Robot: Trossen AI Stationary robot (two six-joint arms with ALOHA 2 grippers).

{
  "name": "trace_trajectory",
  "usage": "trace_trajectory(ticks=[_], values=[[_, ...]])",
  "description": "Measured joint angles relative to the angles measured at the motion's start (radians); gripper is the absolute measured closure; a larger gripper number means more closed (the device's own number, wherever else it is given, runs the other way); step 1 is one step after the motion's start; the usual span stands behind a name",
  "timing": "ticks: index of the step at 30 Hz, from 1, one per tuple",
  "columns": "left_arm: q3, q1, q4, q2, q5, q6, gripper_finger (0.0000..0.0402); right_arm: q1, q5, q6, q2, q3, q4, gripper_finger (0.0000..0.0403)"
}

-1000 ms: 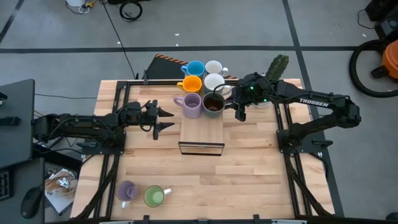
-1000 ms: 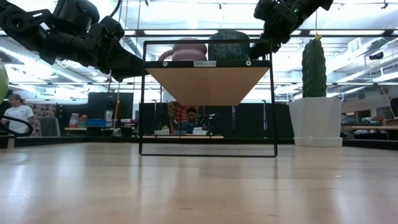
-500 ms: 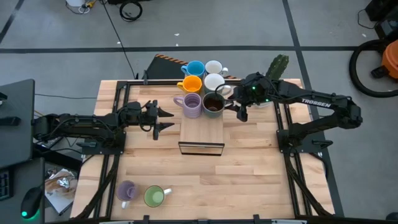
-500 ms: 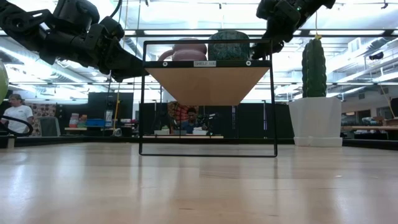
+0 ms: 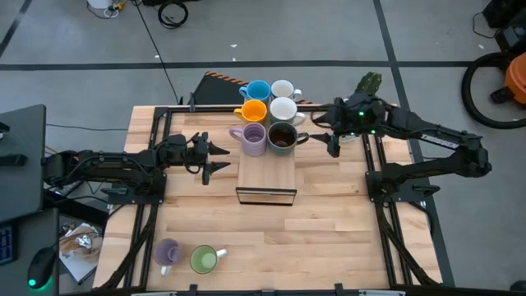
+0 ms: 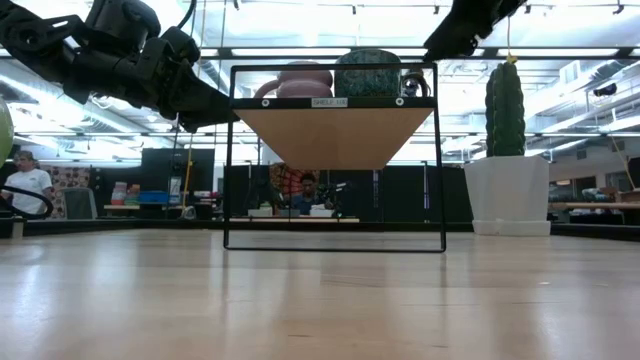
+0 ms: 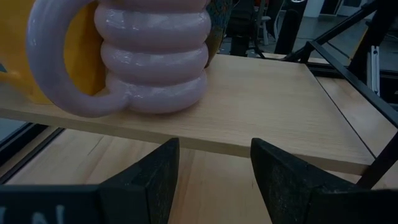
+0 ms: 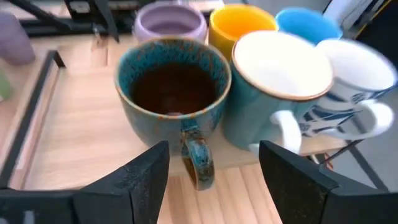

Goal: Place coffee mugs
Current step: Put the green mug on the shelf

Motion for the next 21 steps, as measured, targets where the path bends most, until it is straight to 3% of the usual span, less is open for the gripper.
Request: trace_trajectory(ticks=[8,15,21], values=[[0.003,-0.028,-0.044,-0.054,0.042,-0.032,0.0196,0.053,0.023,0.017,-0.125,0.000,-0.027,0.0148],[0.045,-0.085,-0.125,-0.153,-0.034,-0.057,0.0196,0.077,0.043,-0.004,-0.197,-0.035,-0.056,0.0148],[0.164,-0.147,-0.402,-0.174,-0.037,-0.071,0.0196,0.087,0.067,0.032,-0.239,-0.197,0.116,0.0149]])
